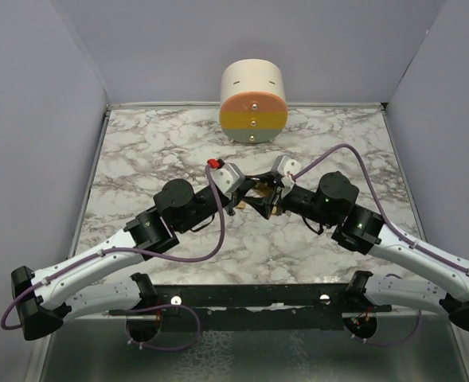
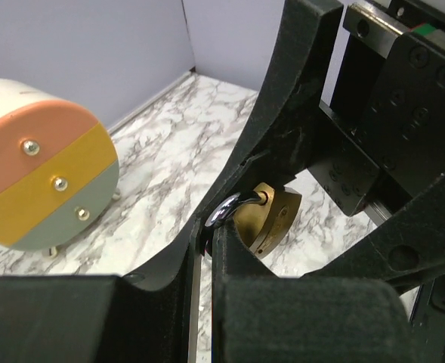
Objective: Lock with the key
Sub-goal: Lock the lock.
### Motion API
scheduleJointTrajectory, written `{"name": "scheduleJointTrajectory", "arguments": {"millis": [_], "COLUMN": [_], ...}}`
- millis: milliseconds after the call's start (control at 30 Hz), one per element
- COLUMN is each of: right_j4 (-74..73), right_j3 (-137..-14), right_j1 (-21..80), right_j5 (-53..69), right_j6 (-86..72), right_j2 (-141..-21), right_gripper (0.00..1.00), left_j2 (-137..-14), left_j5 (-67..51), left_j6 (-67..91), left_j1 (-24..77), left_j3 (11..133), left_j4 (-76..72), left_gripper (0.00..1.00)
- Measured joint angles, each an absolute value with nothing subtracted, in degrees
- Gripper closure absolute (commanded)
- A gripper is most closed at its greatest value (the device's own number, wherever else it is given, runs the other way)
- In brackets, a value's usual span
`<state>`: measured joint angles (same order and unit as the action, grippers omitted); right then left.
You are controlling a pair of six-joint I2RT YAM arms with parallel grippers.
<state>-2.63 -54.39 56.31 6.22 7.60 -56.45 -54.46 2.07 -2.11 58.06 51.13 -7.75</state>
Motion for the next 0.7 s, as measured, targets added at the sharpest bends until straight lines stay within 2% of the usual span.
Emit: {"name": "scheduleJointTrajectory", "arguments": {"millis": [200, 533, 700], "right_j4": [0.9, 5.8, 6.4], "right_j3": [-50.3, -43.9, -40.3], "right_j1": [56.8, 56.9, 56.9], "right_j5": [4.7, -4.5, -4.5], "right_j6": [5.7, 3.7, 3.7], "right_j2": [-55.2, -47.2, -47.2], "right_gripper": [0.43, 0.42, 0.51], "left_j2": [-54.6, -52.8, -51.0], "left_j5": [6.1, 12.0, 12.6], "left_j6": [-5.0, -9.3, -10.0], "left_j1": [59.0, 59.0, 59.0], "left_j3": [52.6, 55.7, 57.2], "left_j4": [-0.5, 8.4, 9.3], "left_gripper": [1.00, 1.00, 1.00]}}
